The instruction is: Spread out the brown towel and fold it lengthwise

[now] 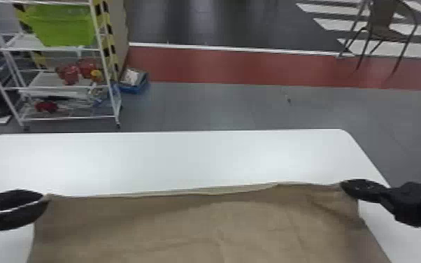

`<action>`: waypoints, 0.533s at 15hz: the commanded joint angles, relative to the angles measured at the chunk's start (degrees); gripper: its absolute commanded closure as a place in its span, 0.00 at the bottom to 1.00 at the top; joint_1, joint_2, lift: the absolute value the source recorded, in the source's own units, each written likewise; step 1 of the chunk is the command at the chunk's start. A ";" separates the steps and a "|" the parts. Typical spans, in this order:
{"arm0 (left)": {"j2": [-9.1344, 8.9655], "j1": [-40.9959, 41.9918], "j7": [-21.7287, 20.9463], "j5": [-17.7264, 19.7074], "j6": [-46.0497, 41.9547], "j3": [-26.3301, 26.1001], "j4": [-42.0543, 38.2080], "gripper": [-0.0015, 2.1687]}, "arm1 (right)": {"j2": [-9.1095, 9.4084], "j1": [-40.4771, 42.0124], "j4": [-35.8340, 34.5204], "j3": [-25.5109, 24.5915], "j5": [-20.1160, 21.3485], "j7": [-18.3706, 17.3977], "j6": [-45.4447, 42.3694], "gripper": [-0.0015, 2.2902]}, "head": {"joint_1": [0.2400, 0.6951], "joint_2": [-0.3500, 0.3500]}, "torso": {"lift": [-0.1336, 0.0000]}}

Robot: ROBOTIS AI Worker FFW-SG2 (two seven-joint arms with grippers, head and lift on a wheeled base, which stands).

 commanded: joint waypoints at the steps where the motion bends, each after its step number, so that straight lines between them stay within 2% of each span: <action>1: 0.22 3.10 -0.22 2.83 -9.96 2.34 1.18 0.37 | 0.00 5.13 -2.60 0.38 -0.02 0.46 -5.29 0.57 | 1.00 0.36 | 0.09; 8: 0.14 4.60 -1.45 2.91 -19.10 2.86 6.01 0.37 | 0.09 6.97 -2.69 0.38 -0.73 0.73 -5.64 0.57 | 1.00 0.38 | 0.09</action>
